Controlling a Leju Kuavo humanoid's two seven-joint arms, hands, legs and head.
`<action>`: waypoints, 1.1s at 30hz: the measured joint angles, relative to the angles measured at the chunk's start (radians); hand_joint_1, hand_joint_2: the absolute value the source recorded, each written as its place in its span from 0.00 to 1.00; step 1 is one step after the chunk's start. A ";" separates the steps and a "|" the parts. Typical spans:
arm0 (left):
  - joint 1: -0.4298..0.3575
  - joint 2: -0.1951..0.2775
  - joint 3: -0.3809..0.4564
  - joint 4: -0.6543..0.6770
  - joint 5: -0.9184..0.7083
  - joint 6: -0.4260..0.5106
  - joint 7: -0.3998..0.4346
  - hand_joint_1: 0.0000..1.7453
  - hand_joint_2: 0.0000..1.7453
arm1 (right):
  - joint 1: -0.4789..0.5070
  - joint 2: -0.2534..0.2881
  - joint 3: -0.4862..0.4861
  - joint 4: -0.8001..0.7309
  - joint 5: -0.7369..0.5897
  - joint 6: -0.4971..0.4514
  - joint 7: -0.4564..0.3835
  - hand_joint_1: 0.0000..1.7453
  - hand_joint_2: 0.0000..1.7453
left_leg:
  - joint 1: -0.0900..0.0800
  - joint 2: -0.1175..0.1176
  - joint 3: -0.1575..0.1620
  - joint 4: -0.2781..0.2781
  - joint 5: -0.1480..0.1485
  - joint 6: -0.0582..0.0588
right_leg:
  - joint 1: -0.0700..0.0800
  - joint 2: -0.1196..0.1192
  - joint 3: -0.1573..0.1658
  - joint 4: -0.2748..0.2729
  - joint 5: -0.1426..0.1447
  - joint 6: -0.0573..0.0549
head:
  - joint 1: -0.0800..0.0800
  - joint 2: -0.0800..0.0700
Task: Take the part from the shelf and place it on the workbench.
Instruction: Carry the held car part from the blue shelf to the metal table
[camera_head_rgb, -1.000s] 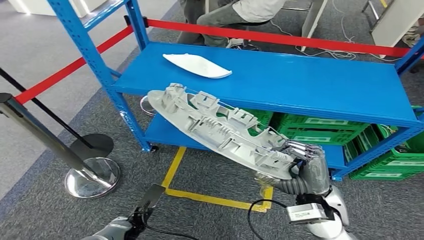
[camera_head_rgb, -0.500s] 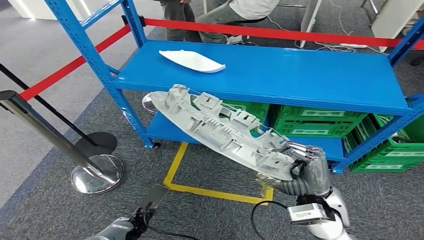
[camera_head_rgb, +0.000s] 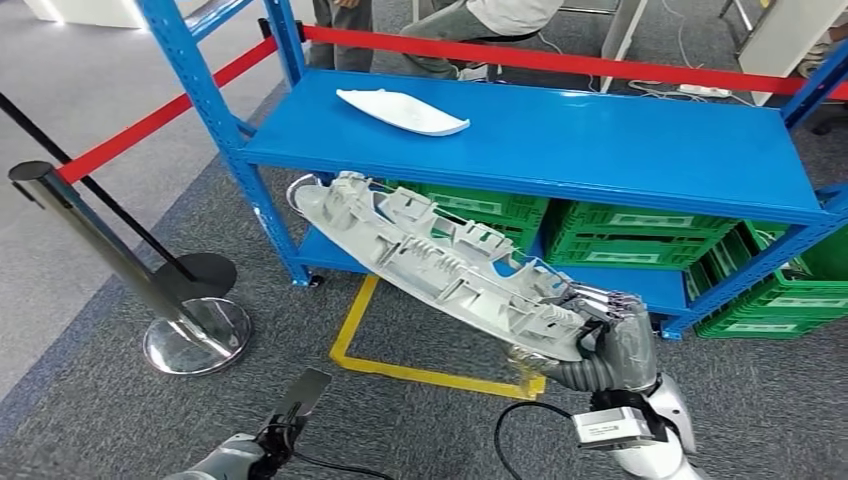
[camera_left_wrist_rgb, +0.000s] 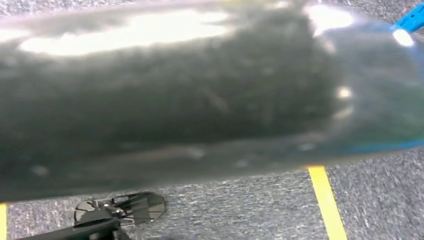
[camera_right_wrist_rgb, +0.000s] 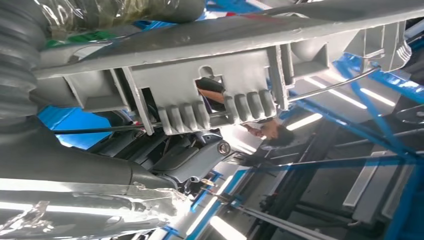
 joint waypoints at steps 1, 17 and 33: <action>-0.001 0.000 0.000 0.000 0.000 0.000 0.000 0.00 0.00 | 0.000 0.000 0.000 0.000 0.000 0.000 0.000 1.00 1.00 | 0.000 0.000 -0.005 0.000 0.004 0.004 | -0.001 0.000 -0.024 0.058 -0.038 0.003 | 0.001 0.000; 0.000 0.001 -0.001 0.000 0.000 0.003 0.000 0.00 0.00 | -0.004 0.000 -0.001 0.001 -0.002 0.000 -0.002 1.00 1.00 | -0.006 -0.001 -0.126 0.192 -0.081 -0.050 | 0.000 -0.002 0.080 -0.070 0.015 -0.053 | -0.007 0.000; -0.001 0.002 -0.001 0.000 0.002 0.007 0.000 0.00 0.00 | -0.001 0.001 -0.001 0.003 -0.008 0.001 -0.004 1.00 1.00 | -0.002 0.001 -0.026 0.004 0.015 0.011 | 0.002 0.002 -0.060 0.176 -0.106 0.004 | 0.001 0.000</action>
